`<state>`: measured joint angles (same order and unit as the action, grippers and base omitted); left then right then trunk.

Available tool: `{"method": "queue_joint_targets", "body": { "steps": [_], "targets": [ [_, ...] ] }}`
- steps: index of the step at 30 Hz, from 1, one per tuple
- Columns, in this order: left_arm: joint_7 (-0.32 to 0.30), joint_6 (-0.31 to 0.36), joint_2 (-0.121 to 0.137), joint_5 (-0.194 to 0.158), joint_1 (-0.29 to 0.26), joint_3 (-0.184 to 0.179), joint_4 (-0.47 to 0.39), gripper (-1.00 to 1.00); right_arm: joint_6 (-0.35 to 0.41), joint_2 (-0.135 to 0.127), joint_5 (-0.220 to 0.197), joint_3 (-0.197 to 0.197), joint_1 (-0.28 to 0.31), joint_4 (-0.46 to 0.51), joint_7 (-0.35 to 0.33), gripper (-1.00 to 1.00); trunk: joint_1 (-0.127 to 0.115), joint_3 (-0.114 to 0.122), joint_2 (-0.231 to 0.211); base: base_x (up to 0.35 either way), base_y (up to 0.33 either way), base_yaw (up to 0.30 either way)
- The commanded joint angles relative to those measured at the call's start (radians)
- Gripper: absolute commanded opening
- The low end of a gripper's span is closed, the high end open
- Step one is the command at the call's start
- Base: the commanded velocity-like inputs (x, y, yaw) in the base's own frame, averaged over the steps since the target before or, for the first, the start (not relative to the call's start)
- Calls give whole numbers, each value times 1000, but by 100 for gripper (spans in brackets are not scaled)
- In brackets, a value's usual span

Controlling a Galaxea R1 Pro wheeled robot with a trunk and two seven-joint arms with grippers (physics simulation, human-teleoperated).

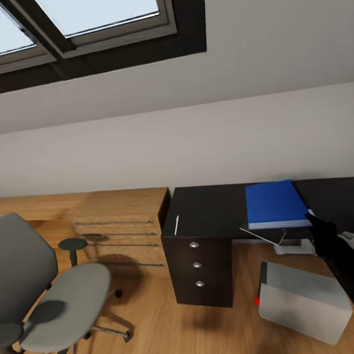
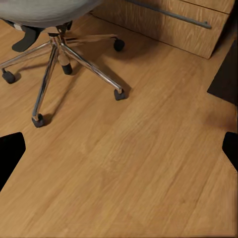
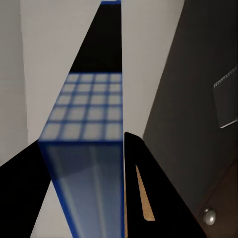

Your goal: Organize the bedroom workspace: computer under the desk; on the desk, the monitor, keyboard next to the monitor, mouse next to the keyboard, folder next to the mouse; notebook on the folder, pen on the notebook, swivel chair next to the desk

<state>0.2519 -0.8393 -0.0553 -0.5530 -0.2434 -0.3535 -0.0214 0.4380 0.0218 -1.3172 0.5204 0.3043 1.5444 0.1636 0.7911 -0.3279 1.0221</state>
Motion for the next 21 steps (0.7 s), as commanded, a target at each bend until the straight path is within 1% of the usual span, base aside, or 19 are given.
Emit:
{"method": "queue_joint_targets", "body": {
  "steps": [1, 3, 10, 15, 17, 18, 19, 21],
  "targets": [
    [6, -1, 0, -4, 0, -9, 0, 100, 5, 1, -24, 2, 1, 1, 8, -100, 0, -1, 1, 0, 0, -295],
    [6, 1, 0, -4, 0, -9, 0, 100, 4, 0, -44, 3, 1, -1, 8, -100, 0, -1, 1, 0, 0, -295],
    [6, 2, 1, -4, 0, -9, 0, 100, 1, 1, -51, 3, 1, -26, 5, -100, 0, -1, 1, 10, 9, -295],
    [6, 2, 1, -4, 0, -9, 0, 100, -2, 2, -53, 4, 1, -29, 2, -100, 0, -2, 1, 189, 172, -290],
    [6, 2, 1, -4, 0, -9, 0, 100, -1, 5, -77, 5, 1, -27, 2, -100, 0, -2, 1, 76, 79, -102],
    [6, 2, 1, -4, 0, -9, 0, 100, 1, 6, -98, 5, 1, -26, 3, -100, 0, -2, 1, 38, 39, -51],
    [6, 2, 1, -4, 0, -9, 0, 100, 1, 6, -110, 5, 1, -26, 3, -100, 0, -2, 1, 30, 31, -41],
    [6, 2, 2, -5, 0, -9, 0, 100, 4, 4, -155, 4, 1, -26, 5, -100, 0, -2, 1, 16, 17, -21]
  ]
}}
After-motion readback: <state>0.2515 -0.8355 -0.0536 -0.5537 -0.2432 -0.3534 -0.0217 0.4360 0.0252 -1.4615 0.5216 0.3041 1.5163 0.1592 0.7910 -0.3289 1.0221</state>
